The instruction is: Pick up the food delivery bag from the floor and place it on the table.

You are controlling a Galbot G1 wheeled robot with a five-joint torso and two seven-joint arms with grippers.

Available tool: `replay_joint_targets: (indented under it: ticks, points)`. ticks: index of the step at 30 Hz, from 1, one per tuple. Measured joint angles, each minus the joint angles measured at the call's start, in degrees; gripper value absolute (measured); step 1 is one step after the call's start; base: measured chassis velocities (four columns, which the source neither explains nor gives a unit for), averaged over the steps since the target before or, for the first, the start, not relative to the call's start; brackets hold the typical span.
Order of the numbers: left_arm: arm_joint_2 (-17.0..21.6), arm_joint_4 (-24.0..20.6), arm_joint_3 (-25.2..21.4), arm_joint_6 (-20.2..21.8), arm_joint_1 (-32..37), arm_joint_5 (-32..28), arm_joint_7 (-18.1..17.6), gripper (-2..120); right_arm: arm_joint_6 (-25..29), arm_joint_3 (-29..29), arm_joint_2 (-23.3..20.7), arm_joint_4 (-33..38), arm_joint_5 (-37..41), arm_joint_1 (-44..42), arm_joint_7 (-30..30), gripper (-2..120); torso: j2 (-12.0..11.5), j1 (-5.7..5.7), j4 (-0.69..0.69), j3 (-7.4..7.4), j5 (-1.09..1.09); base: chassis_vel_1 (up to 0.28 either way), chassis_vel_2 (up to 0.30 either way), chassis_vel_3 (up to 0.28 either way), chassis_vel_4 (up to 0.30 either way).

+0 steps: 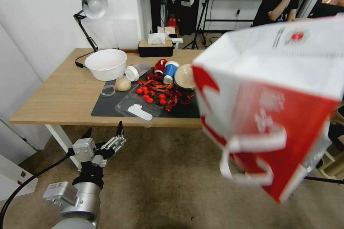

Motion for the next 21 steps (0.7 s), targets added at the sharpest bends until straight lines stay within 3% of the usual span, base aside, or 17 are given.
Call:
replay_joint_targets:
  ticks: [5,9,16,21]
  points:
    - [0.02,0.02,-0.03,-0.01,-0.01,0.0,-0.01,100,0.51,-2.41,-1.1,-1.03,-0.21,3.39,7.55,0,-0.01,0.0,0.0,0.0,-0.01,0.0,0.0,0.0,0.0]
    - [0.06,0.2,-0.04,-0.01,-0.06,0.0,-0.03,100,-0.13,-8.3,-1.82,-4.73,-3.05,9.21,19.25,0,-0.02,0.0,-0.01,-0.01,0.01,0.0,0.0,0.0,0.0]
    - [0.15,0.31,-0.06,-0.01,-0.07,0.01,-0.06,100,-3.46,-11.38,-2.38,-7.55,-5.05,11.94,26.16,0,-0.04,-0.01,-0.01,-0.02,0.0,0.0,0.0,0.0,0.0]
    - [0.09,0.33,-0.02,-0.18,-0.01,0.16,-0.07,100,-6.79,-12.17,-3.32,-9.35,-3.98,12.05,26.77,0,-0.04,-0.02,-0.02,-0.02,0.0,0.0,0.0,0.0,0.0]
